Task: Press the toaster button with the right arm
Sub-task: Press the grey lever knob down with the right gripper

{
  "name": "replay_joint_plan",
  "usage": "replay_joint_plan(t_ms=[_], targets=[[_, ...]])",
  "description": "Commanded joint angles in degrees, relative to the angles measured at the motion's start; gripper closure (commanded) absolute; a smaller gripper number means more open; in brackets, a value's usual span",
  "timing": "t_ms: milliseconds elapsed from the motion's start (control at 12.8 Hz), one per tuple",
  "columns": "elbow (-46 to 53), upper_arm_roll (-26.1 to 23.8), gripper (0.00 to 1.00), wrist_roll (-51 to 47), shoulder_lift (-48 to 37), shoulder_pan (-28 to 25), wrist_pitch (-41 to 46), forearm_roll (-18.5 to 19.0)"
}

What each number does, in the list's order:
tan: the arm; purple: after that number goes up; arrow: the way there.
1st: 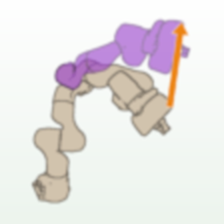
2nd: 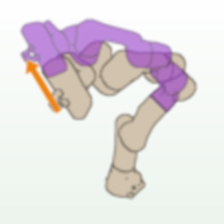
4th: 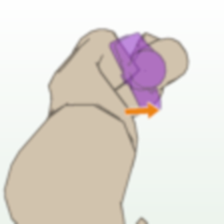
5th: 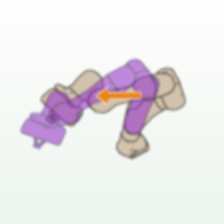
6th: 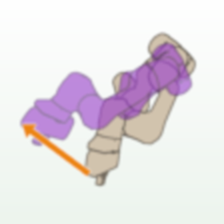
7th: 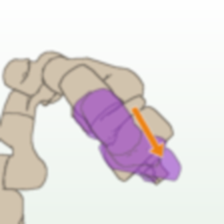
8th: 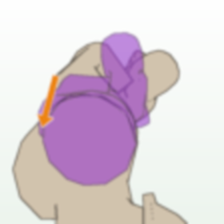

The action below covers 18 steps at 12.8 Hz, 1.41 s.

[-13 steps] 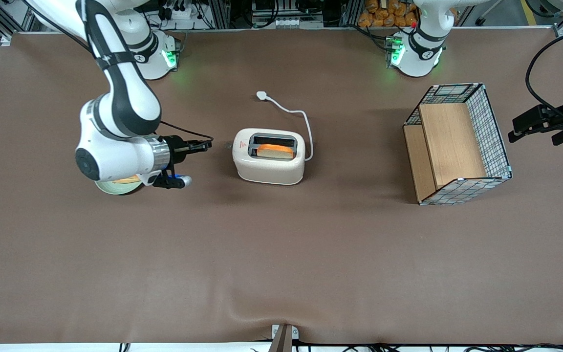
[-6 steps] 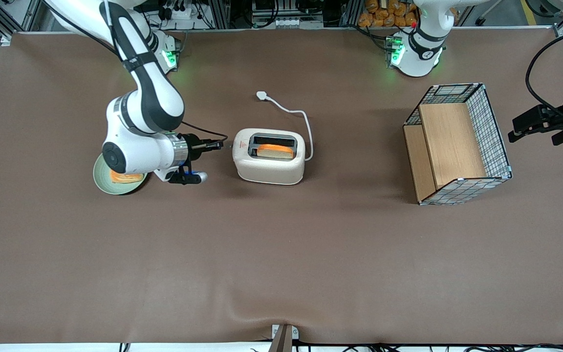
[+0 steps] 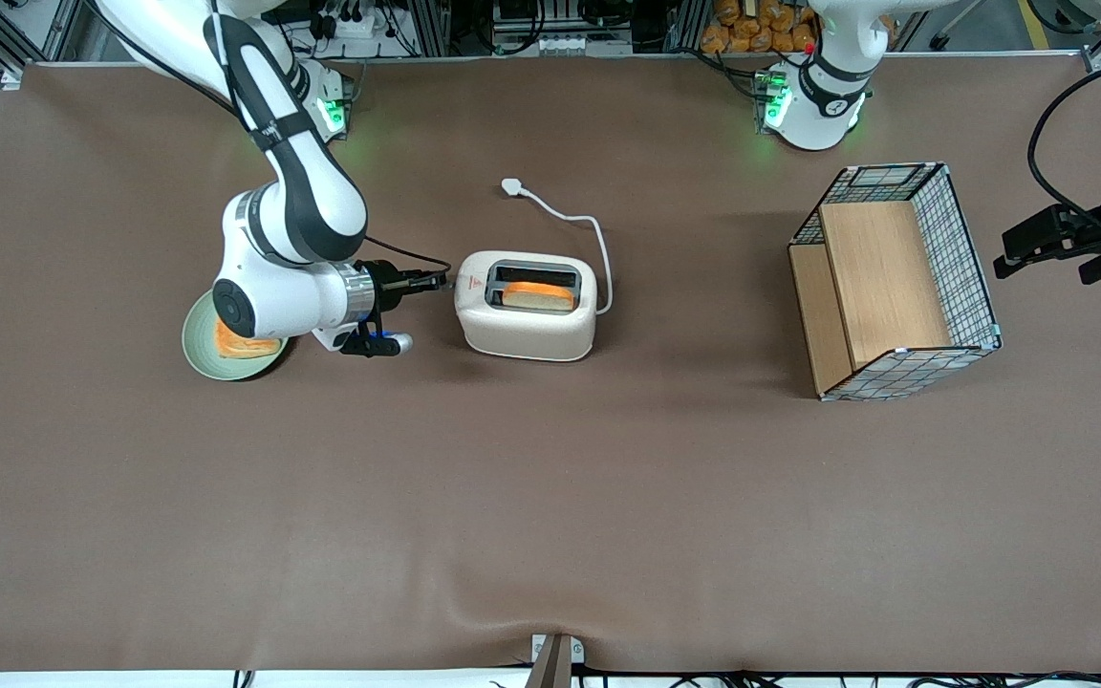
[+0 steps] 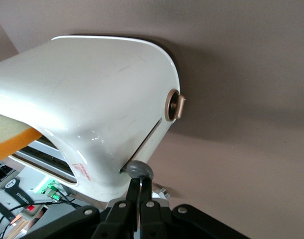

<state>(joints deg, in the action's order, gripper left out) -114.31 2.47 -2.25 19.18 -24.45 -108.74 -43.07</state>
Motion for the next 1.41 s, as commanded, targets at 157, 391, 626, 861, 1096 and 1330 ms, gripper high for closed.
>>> replay_joint_plan(t_ms=[157,391,626,861,1096,1330], targets=[[-1.0,0.16,0.93,2.16,1.65,0.02,-1.3,-2.9],[-1.0,0.16,0.93,2.25,2.7,0.02,-2.0,-3.25],[-0.91,0.16,0.94,5.4,5.33,0.02,-4.89,-5.43],[-0.91,0.16,0.94,9.71,7.54,0.19,-5.96,-8.34],[-0.91,0.25,0.94,9.81,7.63,0.37,-5.96,-8.43],[-0.65,0.25,0.94,9.9,8.51,0.37,-6.13,-8.52]])
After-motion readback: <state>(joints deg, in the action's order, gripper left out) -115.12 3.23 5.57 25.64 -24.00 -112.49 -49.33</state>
